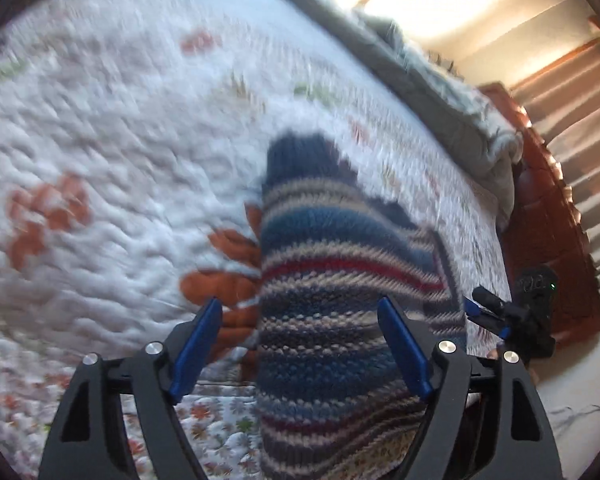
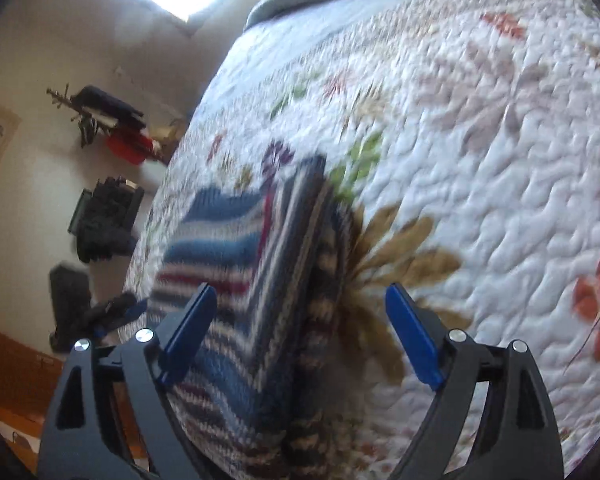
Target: Fold small clothes
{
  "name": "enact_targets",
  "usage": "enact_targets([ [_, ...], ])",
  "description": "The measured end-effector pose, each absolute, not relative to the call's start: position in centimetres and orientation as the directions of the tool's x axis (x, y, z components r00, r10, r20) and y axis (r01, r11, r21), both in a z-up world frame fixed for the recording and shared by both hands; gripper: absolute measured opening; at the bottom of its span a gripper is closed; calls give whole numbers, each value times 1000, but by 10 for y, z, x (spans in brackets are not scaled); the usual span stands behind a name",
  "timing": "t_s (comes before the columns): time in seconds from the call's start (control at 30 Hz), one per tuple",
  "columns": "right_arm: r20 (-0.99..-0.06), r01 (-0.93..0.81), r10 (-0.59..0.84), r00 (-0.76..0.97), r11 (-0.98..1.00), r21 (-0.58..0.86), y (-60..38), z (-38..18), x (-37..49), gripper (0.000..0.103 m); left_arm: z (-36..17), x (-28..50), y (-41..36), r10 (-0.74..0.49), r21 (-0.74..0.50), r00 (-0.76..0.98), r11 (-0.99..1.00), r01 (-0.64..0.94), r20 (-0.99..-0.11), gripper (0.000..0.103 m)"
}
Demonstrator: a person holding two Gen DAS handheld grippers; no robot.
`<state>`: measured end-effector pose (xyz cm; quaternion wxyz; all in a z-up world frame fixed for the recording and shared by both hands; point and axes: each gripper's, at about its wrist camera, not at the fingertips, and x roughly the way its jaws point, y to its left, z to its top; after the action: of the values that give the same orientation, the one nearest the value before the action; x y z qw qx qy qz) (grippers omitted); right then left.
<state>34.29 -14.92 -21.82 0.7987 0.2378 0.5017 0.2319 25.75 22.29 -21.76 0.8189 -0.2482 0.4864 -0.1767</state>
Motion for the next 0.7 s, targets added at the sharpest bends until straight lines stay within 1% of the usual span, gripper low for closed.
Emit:
enact_targets([
  [0.07, -678, -124, 626, 386, 763, 635, -150, -218, 362, 75, -197, 233, 221, -559, -596, 520, 795, 112, -646, 81],
  [0.1, -673, -120, 637, 376, 753, 647, -147, -220, 373, 74, -190, 224, 215, -584, -607, 528, 780, 153, -616, 81],
  [0.13, -673, -117, 644, 363, 748, 653, -144, -224, 382, 70, -185, 212, 204, -616, -615, 531, 760, 208, -582, 81],
  [0.2, -680, -131, 652, 334, 747, 652, -140, -233, 395, 44, -185, 199, 183, -657, -618, 519, 735, 279, -546, 81],
  [0.23, -695, -146, 637, 335, 763, 630, -135, -233, 399, 9, -187, 195, 174, -671, -619, 510, 725, 301, -538, 81],
  [0.3, -691, -211, 622, 368, 780, 589, -119, -218, 400, 10, -204, 187, 163, -668, -611, 491, 732, 300, -559, 79],
  [0.33, -671, -254, 622, 404, 781, 571, -114, -206, 398, 9, -218, 186, 160, -669, -622, 470, 732, 278, -576, 79],
  [0.4, -653, -278, 609, 451, 791, 545, -112, -198, 397, 9, -240, 178, 160, -685, -662, 451, 711, 237, -573, 77],
  [0.43, -665, -254, 585, 464, 807, 533, -115, -204, 402, 9, -247, 177, 159, -683, -669, 449, 709, 222, -575, 76],
  [0.47, -697, -204, 562, 446, 822, 532, -120, -218, 411, 9, -256, 175, 160, -682, -674, 444, 709, 207, -581, 71],
  [0.53, -745, -145, 553, 372, 828, 542, -123, -251, 420, 10, -264, 171, 162, -693, -692, 444, 694, 198, -568, 71],
  [0.57, -755, -154, 550, 358, 832, 533, -122, -259, 419, 13, -264, 170, 164, -694, -695, 446, 692, 196, -565, 71],
  [0.6, -745, -172, 556, 369, 828, 533, -123, -258, 416, 16, -261, 169, 164, -696, -696, 445, 690, 198, -563, 71],
  [0.63, -724, -174, 575, 380, 813, 555, -127, -252, 411, 21, -256, 167, 163, -698, -692, 442, 691, 209, -564, 72],
  [0.67, -707, -171, 588, 392, 802, 573, -131, -246, 406, 28, -252, 167, 164, -698, -688, 441, 693, 215, -564, 73],
  [0.7, -694, -167, 586, 419, 801, 575, -136, -236, 399, 31, -245, 166, 164, -701, -687, 443, 690, 225, -559, 73],
])
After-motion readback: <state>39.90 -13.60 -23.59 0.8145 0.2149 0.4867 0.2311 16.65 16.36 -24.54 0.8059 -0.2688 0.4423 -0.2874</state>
